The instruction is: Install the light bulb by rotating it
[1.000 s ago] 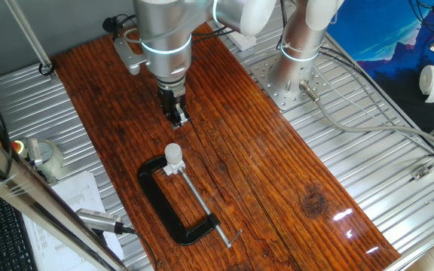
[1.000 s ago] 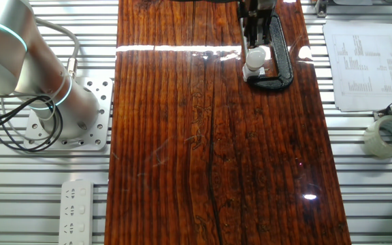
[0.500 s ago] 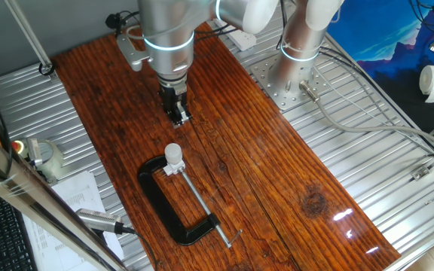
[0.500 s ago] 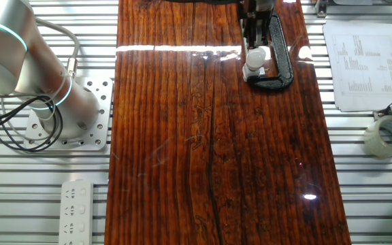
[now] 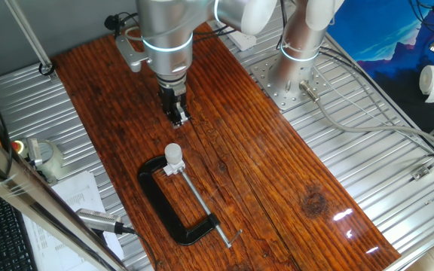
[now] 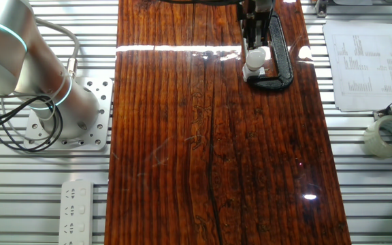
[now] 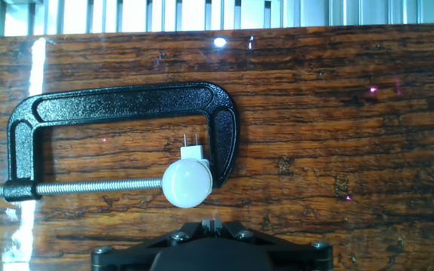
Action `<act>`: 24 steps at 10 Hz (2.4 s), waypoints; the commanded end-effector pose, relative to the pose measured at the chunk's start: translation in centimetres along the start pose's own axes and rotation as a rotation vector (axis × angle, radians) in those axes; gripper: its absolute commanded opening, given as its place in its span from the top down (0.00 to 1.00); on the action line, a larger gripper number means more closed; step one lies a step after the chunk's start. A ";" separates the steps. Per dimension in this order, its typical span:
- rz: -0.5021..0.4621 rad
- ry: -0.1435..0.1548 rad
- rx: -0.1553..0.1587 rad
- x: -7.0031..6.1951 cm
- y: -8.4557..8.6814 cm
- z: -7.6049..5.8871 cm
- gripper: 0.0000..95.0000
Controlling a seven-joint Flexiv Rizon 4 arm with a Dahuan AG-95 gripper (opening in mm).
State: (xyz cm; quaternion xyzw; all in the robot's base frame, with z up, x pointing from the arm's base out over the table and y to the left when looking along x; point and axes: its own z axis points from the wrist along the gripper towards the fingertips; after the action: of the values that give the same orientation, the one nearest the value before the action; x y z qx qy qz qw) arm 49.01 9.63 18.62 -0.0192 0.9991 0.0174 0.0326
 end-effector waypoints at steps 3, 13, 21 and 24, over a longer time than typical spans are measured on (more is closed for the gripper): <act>0.010 0.009 -0.007 -0.1 0.1 0.0 1.00; 0.025 0.023 -0.003 -0.2 -0.1 0.3 1.00; 0.032 0.015 0.007 -0.2 -0.1 0.2 1.00; 0.044 0.016 0.006 -0.3 -0.1 0.3 1.00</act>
State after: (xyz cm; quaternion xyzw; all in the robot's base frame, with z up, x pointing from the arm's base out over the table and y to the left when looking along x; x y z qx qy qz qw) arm 49.43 9.56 18.22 0.0029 0.9996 0.0155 0.0245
